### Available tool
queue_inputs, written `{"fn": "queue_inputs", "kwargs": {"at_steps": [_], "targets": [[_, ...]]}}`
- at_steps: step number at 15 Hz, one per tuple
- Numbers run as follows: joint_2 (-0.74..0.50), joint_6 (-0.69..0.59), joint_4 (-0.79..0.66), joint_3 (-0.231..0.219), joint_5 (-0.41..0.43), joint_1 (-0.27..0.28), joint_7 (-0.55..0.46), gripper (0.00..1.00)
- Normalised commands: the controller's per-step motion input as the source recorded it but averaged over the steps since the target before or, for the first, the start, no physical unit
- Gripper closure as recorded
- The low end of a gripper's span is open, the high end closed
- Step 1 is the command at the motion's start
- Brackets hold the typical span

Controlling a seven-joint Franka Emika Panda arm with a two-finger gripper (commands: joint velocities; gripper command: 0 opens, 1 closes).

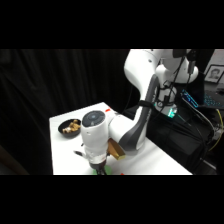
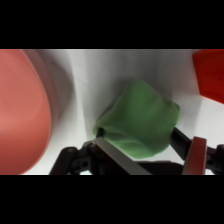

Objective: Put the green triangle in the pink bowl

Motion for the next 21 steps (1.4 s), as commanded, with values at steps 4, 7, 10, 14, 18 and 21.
{"fn": "queue_inputs", "kwargs": {"at_steps": [4, 7, 10, 14, 18, 21], "targets": [[0.09, 0.10, 0.11, -0.103, -0.020, 0.086, 0.11, 0.43], [0.03, 0.08, 0.04, -0.092, -0.019, 0.076, 0.10, 0.67], [0.01, 0.06, 0.01, -0.077, -0.005, 0.055, 0.08, 0.87], [-0.12, -0.07, -0.08, -0.027, 0.033, 0.041, 0.07, 0.95], [-0.41, -0.19, -0.24, 0.041, 0.069, 0.014, 0.02, 0.95], [-0.51, -0.22, -0.31, 0.039, 0.064, -0.009, 0.03, 0.95]]}}
